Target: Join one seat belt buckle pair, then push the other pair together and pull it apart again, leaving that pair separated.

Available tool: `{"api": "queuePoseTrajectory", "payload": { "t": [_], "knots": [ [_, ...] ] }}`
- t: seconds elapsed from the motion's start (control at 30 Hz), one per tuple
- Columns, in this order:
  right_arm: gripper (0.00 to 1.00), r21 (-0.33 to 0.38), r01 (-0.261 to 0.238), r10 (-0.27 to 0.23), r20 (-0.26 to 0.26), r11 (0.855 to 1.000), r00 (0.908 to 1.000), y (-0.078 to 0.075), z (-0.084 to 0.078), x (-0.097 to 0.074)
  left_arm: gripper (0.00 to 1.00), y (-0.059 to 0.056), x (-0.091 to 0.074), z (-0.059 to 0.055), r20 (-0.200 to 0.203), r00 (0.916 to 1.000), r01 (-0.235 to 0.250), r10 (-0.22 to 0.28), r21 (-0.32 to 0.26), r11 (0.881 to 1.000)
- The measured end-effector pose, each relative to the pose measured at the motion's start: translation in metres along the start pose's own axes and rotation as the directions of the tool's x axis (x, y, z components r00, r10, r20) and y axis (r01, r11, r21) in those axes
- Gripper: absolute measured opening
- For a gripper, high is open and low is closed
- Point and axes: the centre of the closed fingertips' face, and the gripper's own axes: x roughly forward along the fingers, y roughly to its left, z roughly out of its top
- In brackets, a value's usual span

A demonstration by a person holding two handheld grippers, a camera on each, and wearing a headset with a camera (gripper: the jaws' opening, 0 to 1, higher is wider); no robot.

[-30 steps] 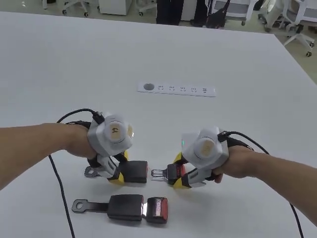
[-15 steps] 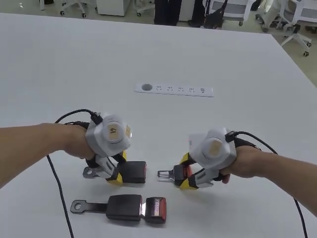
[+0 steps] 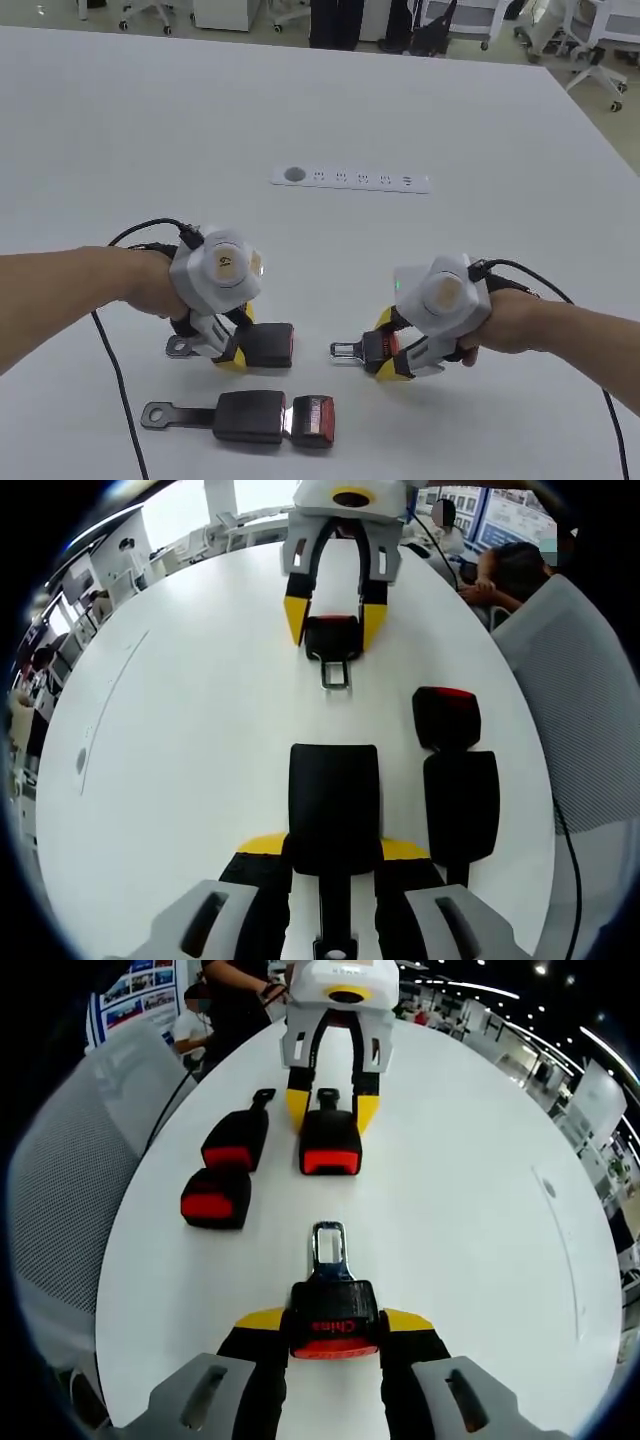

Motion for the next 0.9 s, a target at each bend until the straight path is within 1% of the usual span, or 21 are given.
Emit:
{"api": "queuePoseTrajectory", "payload": {
  "t": [0.2,0.4,0.47,0.67,0.73,0.8,0.9],
  "knots": [
    [0.33,0.009,-0.003,0.003,-0.005,1.0,1.0,0.0001,-0.0046,-0.0028,0.32,-0.0023,-0.0014,0.002,0.002,1.0,0.001,-0.001,0.002,1.0],
    [0.33,0.013,-0.004,0.004,-0.005,1.0,1.0,0.0015,-0.0052,-0.0029,0.33,-0.0023,-0.0014,0.0023,0.003,1.0,-0.001,0.001,0.007,1.0],
    [0.33,-0.001,0.0,0.0,-0.008,1.0,1.0,0.0017,-0.0042,-0.0034,0.33,-0.001,-0.0007,0.0009,0.0,1.0,-0.001,0.001,0.008,1.0],
    [0.36,0.0,0.025,-0.025,-0.012,1.0,0.9996,-0.0022,-0.0041,-0.0046,0.33,0.0008,-0.0003,-0.0008,0.006,1.0,-0.002,0.002,0.009,1.0],
    [0.37,-0.005,0.026,-0.026,-0.015,1.0,0.9995,-0.0016,-0.0046,-0.0054,0.35,0.0013,-0.0008,-0.0005,0.006,0.9999,-0.01,0.01,0.006,1.0],
    [0.38,-0.01,0.028,-0.029,-0.018,1.0,0.9994,-0.0019,-0.0051,-0.0059,0.39,0.0047,-0.0019,0.0002,0.009,0.9993,-0.037,0.037,0.013,0.999],
    [0.41,-0.018,0.029,-0.029,-0.022,0.999,0.9993,-0.0012,-0.0055,-0.006,0.38,0.0023,-0.0016,-0.0001,0.01,0.9994,-0.035,0.035,0.024,0.999]
  ]
}}
